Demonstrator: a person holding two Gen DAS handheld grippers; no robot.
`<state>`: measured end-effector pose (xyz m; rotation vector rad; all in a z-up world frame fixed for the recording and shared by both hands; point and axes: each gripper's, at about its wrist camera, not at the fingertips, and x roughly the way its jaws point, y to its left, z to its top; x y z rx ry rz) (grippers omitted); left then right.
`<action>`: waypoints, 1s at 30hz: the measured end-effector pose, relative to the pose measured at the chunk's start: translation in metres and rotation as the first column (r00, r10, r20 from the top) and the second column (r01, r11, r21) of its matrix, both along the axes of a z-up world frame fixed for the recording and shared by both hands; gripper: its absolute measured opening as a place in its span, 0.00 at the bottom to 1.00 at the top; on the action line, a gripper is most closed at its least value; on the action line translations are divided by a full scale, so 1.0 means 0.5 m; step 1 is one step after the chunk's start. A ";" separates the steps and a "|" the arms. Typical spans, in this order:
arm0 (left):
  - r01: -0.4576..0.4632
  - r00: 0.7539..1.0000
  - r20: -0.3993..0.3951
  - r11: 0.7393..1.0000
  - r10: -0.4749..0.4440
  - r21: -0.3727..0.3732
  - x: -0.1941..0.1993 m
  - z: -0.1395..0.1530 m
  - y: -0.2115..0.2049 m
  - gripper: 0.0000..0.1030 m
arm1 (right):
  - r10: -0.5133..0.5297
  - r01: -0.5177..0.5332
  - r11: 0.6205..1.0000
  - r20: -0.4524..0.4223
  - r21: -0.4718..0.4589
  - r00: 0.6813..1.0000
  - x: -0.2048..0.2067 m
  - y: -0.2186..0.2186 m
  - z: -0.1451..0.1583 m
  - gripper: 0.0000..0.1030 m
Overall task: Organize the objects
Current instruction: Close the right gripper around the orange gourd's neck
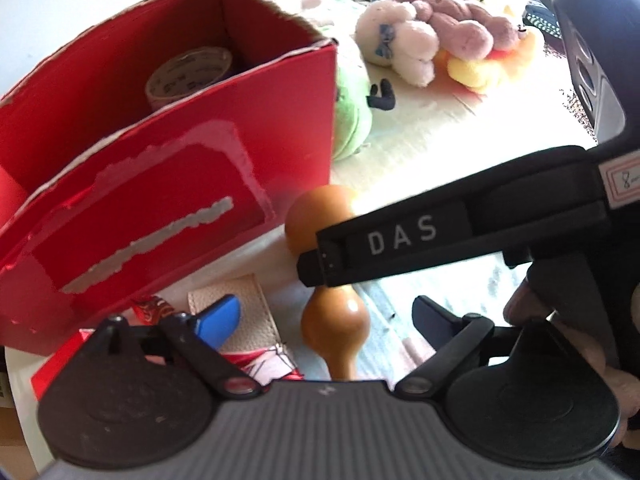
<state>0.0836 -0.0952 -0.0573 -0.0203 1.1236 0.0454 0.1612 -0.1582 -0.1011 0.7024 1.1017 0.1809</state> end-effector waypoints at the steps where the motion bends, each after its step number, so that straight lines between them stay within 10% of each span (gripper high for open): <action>1: 0.002 1.000 0.000 1.000 -0.002 -0.001 0.001 0.000 -0.002 0.91 | 0.000 0.000 1.000 0.000 0.001 1.000 -0.002 -0.002 -0.001 0.54; 23: -0.077 0.994 0.079 0.997 0.078 -0.022 -0.048 0.030 -0.010 0.94 | 0.028 -0.029 0.996 0.015 0.080 1.000 -0.003 -0.037 -0.018 0.44; 30: -0.096 0.995 0.004 0.995 0.096 -0.004 0.008 -0.024 -0.047 0.80 | 0.039 -0.039 0.991 0.002 0.125 0.999 -0.015 -0.069 -0.025 0.43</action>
